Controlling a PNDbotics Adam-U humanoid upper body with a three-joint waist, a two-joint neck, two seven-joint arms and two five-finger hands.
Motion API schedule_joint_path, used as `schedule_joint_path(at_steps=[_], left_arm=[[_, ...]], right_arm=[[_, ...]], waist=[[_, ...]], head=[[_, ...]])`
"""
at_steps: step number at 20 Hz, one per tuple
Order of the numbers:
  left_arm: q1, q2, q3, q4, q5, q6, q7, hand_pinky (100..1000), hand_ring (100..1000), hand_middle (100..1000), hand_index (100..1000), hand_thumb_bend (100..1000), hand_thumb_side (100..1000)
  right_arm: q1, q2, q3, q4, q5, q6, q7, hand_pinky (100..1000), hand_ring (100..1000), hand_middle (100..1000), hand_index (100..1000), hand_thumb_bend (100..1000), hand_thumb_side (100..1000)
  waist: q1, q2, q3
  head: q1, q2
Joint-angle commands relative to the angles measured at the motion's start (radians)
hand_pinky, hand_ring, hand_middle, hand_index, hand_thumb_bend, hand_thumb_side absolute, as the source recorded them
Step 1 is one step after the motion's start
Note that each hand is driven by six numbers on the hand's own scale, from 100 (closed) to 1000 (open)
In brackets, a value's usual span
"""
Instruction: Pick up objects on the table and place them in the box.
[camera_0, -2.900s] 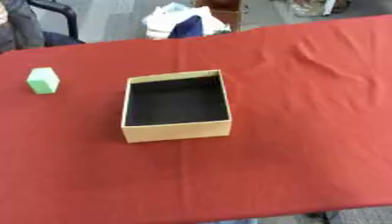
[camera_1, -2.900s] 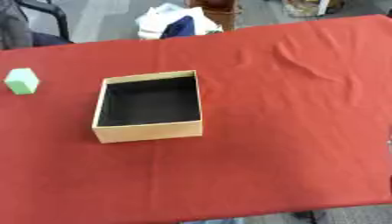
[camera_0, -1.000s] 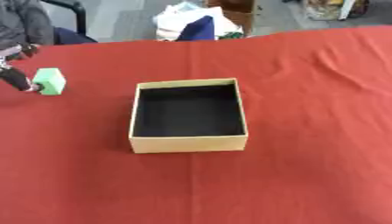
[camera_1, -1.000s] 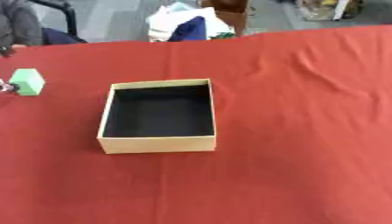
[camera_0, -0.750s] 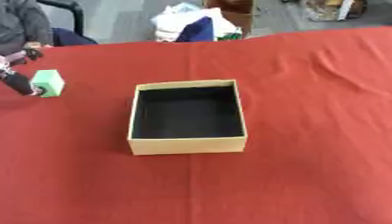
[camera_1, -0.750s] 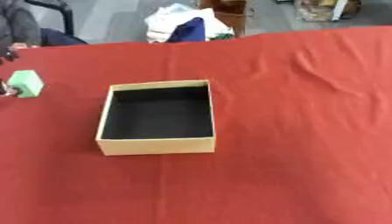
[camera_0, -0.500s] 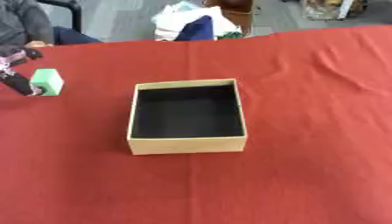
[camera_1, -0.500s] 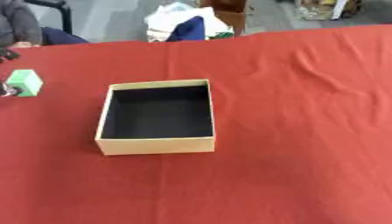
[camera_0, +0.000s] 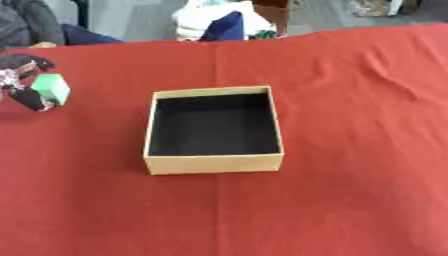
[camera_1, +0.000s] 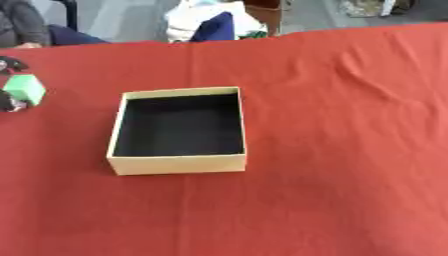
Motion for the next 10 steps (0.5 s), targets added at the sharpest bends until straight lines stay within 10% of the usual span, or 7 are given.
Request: schedule_joint_path(at_steps=[1, 10], left_arm=[[-0.014, 0.021, 0.000, -0.006, -0.011, 0.005, 0.005, 896, 873, 832, 937, 360, 100], [-0.012, 0.020, 0.001, 0.000, -0.030, 0.015, 0.003, 866, 806, 747, 915, 315, 100]], right_arm=[[-0.014, -0.010, -0.005, -0.016, -0.005, -0.001, -0.001, 640, 751, 826, 926, 100, 530], [-0.014, -0.010, -0.004, -0.015, -0.007, -0.001, 0.000, 641, 752, 826, 926, 100, 530]], waist=[[-0.002, -0.014, -0.001], [-0.003, -0.011, -0.001]], head=[[0.016, -0.015], [0.021, -0.016]])
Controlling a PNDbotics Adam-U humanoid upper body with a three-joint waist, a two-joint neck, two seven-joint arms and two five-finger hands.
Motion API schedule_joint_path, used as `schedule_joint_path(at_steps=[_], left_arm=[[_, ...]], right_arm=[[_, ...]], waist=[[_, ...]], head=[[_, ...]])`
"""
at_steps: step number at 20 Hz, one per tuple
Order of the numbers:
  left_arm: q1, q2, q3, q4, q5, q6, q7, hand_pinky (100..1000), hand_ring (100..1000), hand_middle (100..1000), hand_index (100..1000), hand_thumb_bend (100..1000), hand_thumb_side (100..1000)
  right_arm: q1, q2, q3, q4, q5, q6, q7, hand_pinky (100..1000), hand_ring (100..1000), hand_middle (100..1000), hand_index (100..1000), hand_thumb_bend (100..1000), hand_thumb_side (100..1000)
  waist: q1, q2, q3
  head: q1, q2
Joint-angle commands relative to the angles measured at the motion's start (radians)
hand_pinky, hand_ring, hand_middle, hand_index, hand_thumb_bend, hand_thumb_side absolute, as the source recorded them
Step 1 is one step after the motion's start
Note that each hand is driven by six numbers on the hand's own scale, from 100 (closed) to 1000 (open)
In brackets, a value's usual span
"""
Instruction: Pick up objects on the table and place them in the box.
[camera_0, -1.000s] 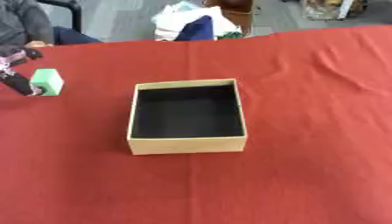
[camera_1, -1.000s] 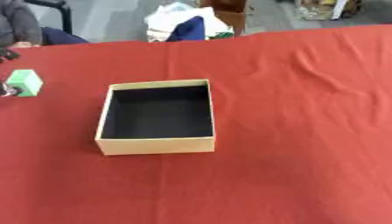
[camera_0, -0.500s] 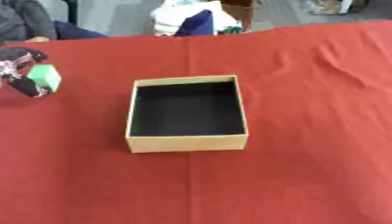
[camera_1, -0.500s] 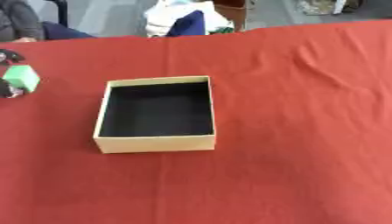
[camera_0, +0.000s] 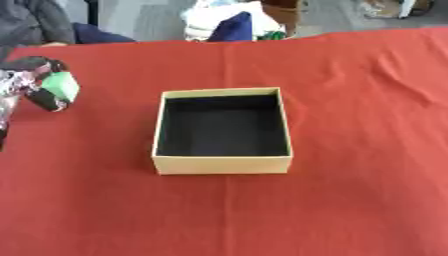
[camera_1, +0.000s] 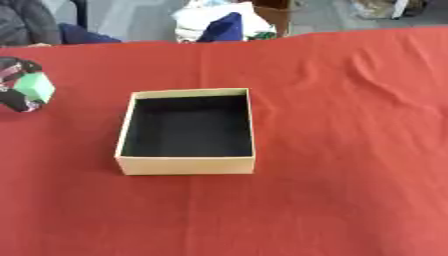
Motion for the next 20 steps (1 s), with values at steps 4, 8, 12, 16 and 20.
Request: schedule_joint_path(at_steps=[4, 8, 12, 16, 20], left_arm=[[-0.010, 0.027, -0.001, -0.013, -0.027, 0.015, 0.023, 841, 761, 662, 876, 263, 100], [-0.010, 0.028, -0.001, -0.013, -0.044, 0.020, 0.037, 841, 761, 662, 876, 263, 100], [-0.015, 0.040, 0.006, -0.045, -0.059, 0.028, 0.074, 788, 644, 456, 691, 141, 100], [-0.011, 0.049, -0.010, -0.101, -0.031, -0.001, 0.121, 783, 644, 453, 684, 129, 100], [-0.021, 0.063, -0.064, -0.193, 0.028, -0.060, 0.130, 786, 650, 456, 687, 126, 100]], right_arm=[[-0.010, -0.010, -0.005, -0.014, -0.006, -0.001, 0.000, 641, 752, 826, 926, 100, 530], [-0.009, -0.009, -0.005, -0.013, -0.006, -0.001, 0.001, 641, 752, 826, 926, 100, 530], [-0.008, -0.011, -0.007, -0.012, -0.004, -0.002, 0.001, 642, 753, 826, 926, 100, 530], [-0.007, -0.013, -0.008, -0.011, -0.001, -0.003, 0.003, 642, 753, 826, 926, 100, 531], [-0.005, -0.015, -0.007, -0.011, 0.001, -0.004, 0.005, 643, 754, 826, 926, 100, 531]], waist=[[-0.003, -0.017, -0.002], [-0.003, -0.018, -0.002], [-0.001, -0.025, -0.002], [0.003, -0.033, 0.003], [0.005, -0.042, 0.009]], head=[[-0.001, -0.010], [-0.001, -0.009], [-0.004, -0.006], [-0.008, -0.003], [-0.014, 0.000]])
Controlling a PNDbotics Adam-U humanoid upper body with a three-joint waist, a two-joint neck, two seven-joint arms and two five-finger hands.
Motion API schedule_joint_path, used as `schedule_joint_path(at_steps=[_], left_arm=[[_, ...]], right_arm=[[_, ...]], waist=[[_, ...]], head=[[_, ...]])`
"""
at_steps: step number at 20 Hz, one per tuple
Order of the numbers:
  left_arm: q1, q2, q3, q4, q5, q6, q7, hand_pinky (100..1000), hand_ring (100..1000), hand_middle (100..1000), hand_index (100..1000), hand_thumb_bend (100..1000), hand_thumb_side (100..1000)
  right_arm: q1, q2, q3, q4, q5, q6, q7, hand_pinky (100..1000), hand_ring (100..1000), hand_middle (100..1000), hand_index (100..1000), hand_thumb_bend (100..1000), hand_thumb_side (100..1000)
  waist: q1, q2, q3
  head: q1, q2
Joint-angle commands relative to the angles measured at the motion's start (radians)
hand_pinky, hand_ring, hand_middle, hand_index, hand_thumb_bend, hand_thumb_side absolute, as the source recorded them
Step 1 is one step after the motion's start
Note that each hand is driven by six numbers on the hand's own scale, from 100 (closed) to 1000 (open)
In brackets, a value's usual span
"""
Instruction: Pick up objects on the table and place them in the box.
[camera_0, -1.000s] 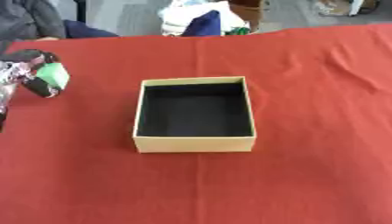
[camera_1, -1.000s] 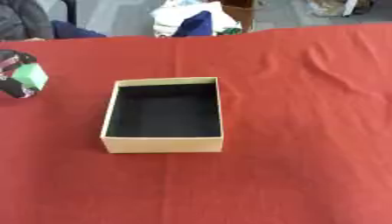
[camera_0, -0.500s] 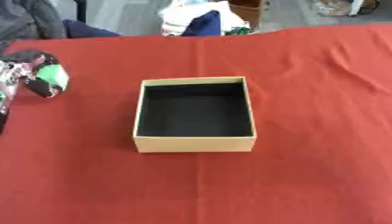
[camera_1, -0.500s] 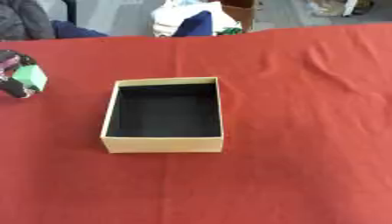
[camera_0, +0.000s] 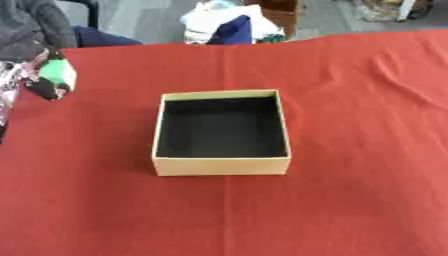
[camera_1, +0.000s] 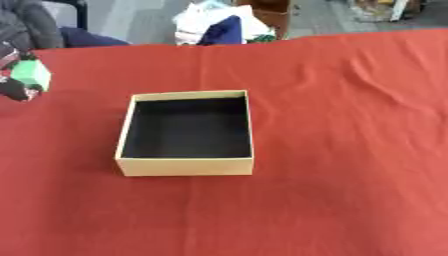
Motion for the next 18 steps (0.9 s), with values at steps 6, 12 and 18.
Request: schedule_joint_path(at_steps=[6, 12, 18], left_arm=[[-0.071, 0.024, -0.162, -0.220, 0.112, -0.126, 0.045, 810, 668, 467, 708, 161, 302], [-0.107, -0.049, -0.315, -0.373, 0.185, -0.221, -0.003, 819, 677, 477, 719, 164, 100], [-0.097, -0.099, -0.474, -0.535, 0.283, -0.320, -0.097, 811, 676, 477, 715, 156, 100]], right_arm=[[-0.008, -0.018, -0.002, -0.011, 0.005, -0.003, 0.009, 644, 754, 827, 926, 100, 530], [-0.010, -0.019, 0.001, -0.011, 0.004, -0.005, 0.015, 645, 755, 827, 927, 100, 530], [-0.013, -0.018, 0.002, -0.011, 0.004, -0.006, 0.018, 646, 755, 828, 927, 100, 530]], waist=[[0.001, -0.033, 0.007], [0.000, -0.043, -0.002], [-0.002, -0.048, 0.003]], head=[[-0.012, 0.001], [-0.018, 0.002], [-0.026, -0.002]])
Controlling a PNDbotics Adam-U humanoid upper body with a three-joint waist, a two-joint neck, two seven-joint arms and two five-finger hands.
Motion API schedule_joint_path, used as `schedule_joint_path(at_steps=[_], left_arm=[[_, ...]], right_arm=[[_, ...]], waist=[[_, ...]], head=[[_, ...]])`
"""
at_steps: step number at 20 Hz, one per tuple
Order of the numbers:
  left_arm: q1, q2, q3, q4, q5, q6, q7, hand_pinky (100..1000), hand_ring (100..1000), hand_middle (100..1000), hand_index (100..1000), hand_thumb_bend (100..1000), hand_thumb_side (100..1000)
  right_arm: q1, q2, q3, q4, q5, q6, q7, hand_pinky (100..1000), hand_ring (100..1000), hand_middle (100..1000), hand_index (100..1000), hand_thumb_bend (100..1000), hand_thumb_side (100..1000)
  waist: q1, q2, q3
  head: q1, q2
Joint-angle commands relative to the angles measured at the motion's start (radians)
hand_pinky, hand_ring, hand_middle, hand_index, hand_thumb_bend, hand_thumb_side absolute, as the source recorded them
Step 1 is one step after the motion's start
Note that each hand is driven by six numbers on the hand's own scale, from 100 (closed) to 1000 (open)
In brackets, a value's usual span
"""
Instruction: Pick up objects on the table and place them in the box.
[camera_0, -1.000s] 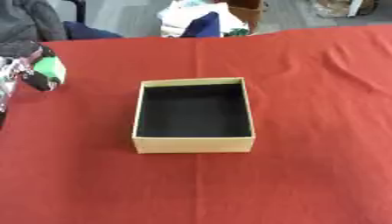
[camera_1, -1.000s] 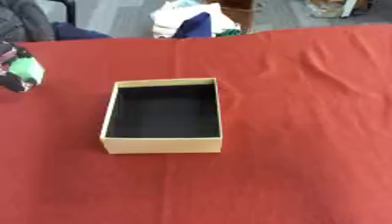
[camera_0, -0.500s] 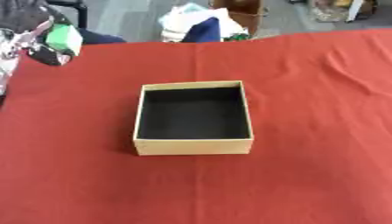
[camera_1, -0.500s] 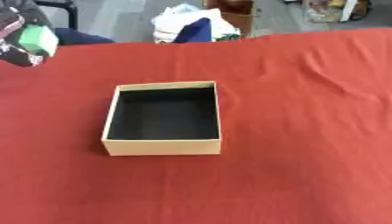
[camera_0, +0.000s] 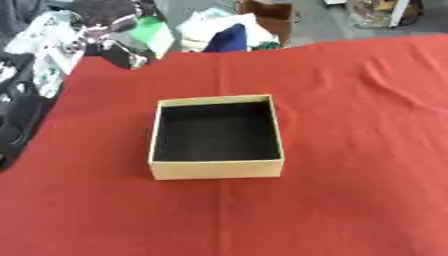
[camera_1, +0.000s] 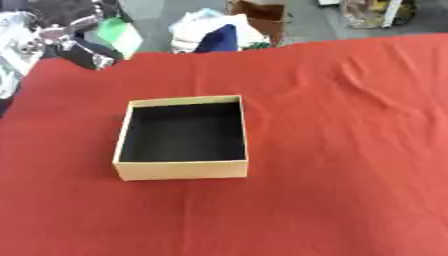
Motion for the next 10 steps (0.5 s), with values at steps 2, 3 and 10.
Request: schedule_joint_path(at_steps=[2, 3, 10], left_arm=[[0.001, 0.013, -0.075, -0.123, 0.070, -0.069, -0.056, 808, 676, 477, 713, 153, 100], [0.011, 0.018, -0.081, -0.149, 0.086, -0.085, -0.071, 805, 676, 477, 711, 150, 100], [0.099, 0.042, -0.094, -0.317, 0.178, -0.085, -0.184, 787, 680, 498, 718, 143, 100]], right_arm=[[-0.011, -0.019, -0.003, -0.011, 0.003, -0.002, 0.003, 646, 755, 828, 927, 100, 530], [-0.011, -0.019, -0.004, -0.011, 0.003, -0.002, 0.002, 646, 755, 828, 927, 100, 530], [-0.015, -0.018, -0.003, -0.012, 0.005, -0.003, 0.003, 647, 755, 828, 927, 100, 530]], waist=[[-0.005, -0.022, 0.004], [-0.004, -0.022, 0.005], [-0.002, -0.021, 0.013]], head=[[-0.011, -0.004], [-0.014, -0.005], [-0.034, -0.006]])
